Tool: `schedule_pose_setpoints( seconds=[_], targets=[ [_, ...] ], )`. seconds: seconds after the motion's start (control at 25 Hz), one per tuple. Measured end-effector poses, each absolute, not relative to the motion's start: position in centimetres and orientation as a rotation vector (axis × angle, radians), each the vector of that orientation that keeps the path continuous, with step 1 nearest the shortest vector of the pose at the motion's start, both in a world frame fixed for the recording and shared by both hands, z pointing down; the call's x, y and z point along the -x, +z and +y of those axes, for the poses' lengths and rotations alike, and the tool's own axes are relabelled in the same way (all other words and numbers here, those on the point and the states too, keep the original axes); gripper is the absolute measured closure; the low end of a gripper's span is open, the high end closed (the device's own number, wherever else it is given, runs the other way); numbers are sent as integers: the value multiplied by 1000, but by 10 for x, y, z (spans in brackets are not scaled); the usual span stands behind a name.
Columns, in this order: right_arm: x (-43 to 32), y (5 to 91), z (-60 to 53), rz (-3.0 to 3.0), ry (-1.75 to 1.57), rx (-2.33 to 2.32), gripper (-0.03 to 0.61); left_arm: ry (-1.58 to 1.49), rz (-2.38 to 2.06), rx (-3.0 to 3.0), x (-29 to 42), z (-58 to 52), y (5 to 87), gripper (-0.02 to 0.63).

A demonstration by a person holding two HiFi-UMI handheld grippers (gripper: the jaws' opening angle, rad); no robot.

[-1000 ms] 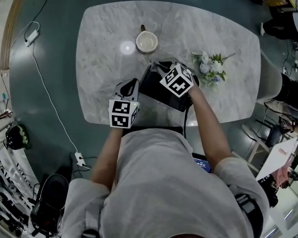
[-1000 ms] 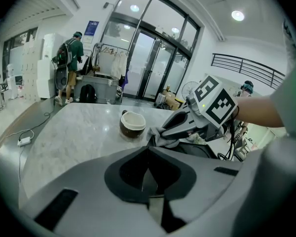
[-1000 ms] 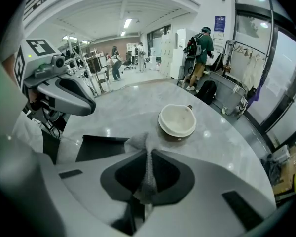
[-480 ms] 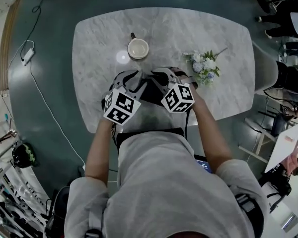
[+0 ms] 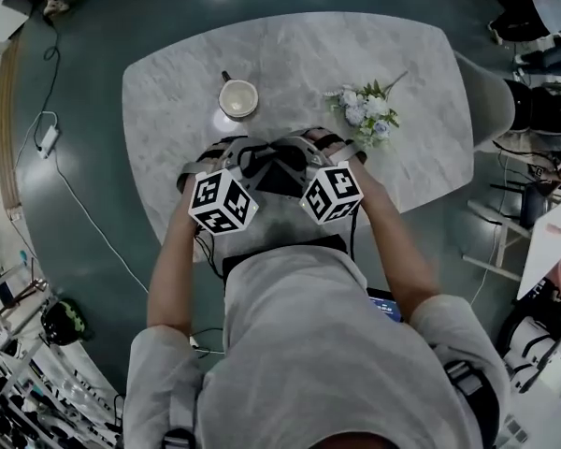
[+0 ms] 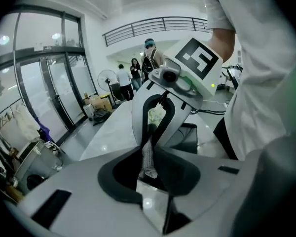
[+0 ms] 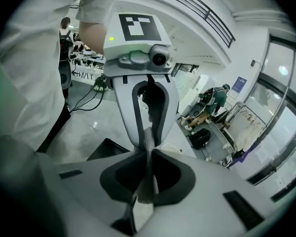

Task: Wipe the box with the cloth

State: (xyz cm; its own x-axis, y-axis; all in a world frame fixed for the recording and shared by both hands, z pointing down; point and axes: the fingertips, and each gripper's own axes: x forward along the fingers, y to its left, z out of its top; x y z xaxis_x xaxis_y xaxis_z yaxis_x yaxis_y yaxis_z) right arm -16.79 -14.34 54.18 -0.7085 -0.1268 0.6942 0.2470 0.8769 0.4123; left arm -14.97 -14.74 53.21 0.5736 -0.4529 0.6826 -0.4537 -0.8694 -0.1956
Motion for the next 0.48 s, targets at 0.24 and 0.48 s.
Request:
schedule_pose_setpoints(
  seconds=[0.24, 0.48],
  targets=[
    [164, 541, -136, -2323, -569, 58, 534, 1151, -810, -2764, 150, -140, 537, 572],
    [154, 532, -144, -2455, -270, -121, 410, 1083, -1030, -2552, 184, -152, 551, 575]
  ],
)
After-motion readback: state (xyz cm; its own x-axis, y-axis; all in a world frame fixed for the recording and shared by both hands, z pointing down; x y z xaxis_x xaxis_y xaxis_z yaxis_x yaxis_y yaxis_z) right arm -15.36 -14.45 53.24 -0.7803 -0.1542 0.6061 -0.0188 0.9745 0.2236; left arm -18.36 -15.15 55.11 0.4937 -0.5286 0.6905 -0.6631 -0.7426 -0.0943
